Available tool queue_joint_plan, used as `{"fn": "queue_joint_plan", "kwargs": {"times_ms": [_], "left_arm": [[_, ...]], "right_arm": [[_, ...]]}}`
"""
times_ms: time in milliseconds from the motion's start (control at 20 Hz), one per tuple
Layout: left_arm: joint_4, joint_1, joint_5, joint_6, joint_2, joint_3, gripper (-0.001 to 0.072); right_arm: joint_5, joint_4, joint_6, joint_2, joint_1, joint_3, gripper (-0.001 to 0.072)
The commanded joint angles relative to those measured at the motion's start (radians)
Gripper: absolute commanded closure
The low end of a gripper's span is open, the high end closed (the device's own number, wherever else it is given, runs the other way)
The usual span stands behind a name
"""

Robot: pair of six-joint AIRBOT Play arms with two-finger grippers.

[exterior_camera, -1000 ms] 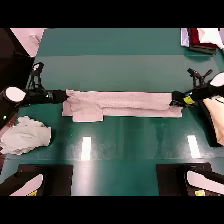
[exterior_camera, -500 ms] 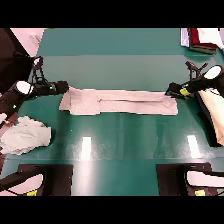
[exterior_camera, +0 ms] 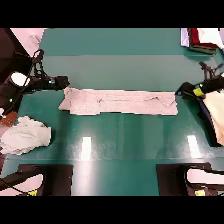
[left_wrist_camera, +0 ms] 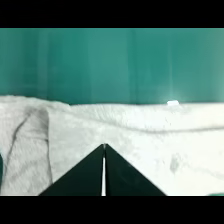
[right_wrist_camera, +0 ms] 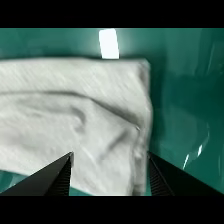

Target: Fold the shirts.

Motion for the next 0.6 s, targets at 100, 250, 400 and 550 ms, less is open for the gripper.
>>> {"fn": "queue_joint_plan", "kwargs": {"times_ms": [100, 250, 400, 550], "left_arm": [[-0.006, -0.001, -0.136, 0.001, -0.005, 0.013, 0.0686], [-0.010, -0.001, -0.143, 0.000, -0.005, 0.013, 0.0686], [-0.021, -0.001, -0.151, 0.000, -0.005, 0.013, 0.0686], [-0.032, -0.001, -0.161, 0.000, -0.005, 0.013, 0.0687]], "right_arm": [[0.026, 0.270, -0.218, -0.055, -0.181, -0.164, 0.0175], [0.008, 0.412, -0.306, -0.119, -0.191, -0.189, 0.0175], [0.007, 0.472, -0.337, -0.172, -0.146, -0.155, 0.0178], [0.010, 0.464, -0.341, -0.200, -0.088, -0.115, 0.0349]]}}
